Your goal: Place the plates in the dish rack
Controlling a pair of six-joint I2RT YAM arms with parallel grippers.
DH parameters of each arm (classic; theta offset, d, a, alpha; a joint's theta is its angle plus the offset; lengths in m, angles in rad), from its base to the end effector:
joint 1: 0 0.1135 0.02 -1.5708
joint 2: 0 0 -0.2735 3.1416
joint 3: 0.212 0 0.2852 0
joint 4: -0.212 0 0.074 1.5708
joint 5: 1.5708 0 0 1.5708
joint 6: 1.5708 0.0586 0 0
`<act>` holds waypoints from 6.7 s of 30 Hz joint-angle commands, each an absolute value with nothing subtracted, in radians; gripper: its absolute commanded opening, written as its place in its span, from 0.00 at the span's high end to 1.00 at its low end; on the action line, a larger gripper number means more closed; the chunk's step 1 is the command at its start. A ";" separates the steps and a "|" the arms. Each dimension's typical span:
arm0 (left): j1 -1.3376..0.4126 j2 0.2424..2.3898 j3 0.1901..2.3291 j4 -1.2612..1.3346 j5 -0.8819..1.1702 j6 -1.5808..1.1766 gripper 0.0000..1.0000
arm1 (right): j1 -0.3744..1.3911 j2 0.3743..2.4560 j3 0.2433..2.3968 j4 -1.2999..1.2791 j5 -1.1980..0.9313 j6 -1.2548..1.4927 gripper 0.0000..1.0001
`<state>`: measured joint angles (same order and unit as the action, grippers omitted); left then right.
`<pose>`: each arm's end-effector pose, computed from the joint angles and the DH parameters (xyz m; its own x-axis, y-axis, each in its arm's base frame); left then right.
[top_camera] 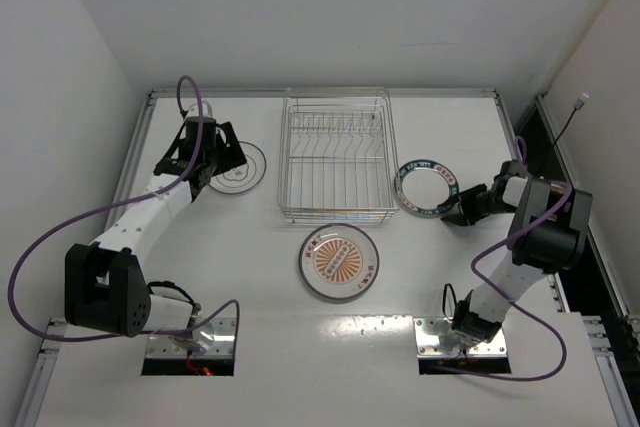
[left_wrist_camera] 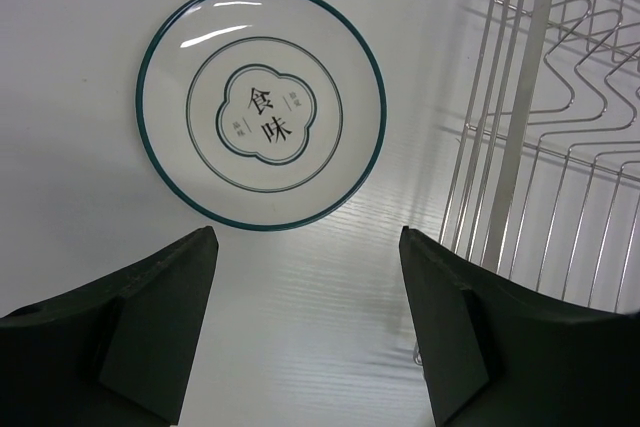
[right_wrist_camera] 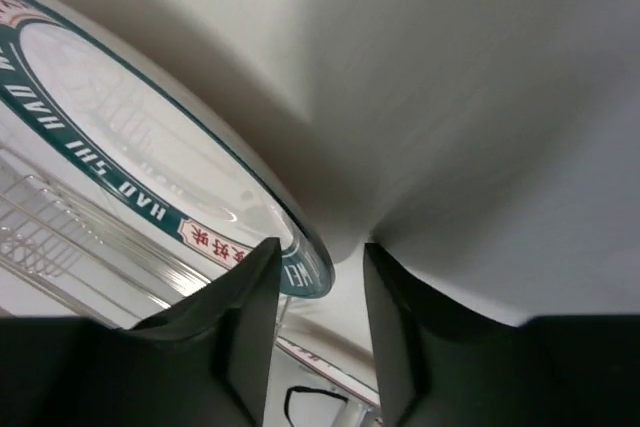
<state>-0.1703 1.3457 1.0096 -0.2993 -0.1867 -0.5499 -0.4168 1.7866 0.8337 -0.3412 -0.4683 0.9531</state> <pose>0.3447 -0.0482 0.2667 -0.5088 -0.4336 -0.7438 -0.2892 0.8998 -0.3267 0.3065 -0.1068 0.0667 -0.3068 0.9314 0.1957 0.8610 0.1840 0.4742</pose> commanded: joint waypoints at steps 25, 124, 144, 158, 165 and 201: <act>-0.172 1.322 1.032 -0.295 -0.239 -0.538 0.29 | -0.282 1.315 0.935 -0.354 -0.083 0.864 1.00; 0.221 1.930 1.051 -0.235 0.311 -0.693 0.49 | 0.561 1.465 1.608 -0.456 0.376 0.411 0.47; 0.239 1.598 0.970 -0.131 0.304 -0.693 1.00 | 0.561 1.474 1.586 -0.436 0.301 0.411 0.47; 0.250 1.365 0.735 0.461 0.796 -0.866 1.00 | 0.365 1.498 1.184 0.237 -0.581 0.690 0.32; 0.250 1.416 0.644 0.969 0.949 -1.161 1.00 | 0.336 1.673 1.039 0.704 -0.770 1.009 0.30; 0.101 1.437 0.738 0.671 0.951 -0.980 0.73 | 0.376 1.564 1.068 0.433 -0.478 0.892 1.00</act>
<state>0.0990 1.4429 0.6811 0.7387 0.9611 -1.0451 0.3923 1.7260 1.0344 0.5373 -0.6170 1.0039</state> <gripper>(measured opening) 0.225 0.057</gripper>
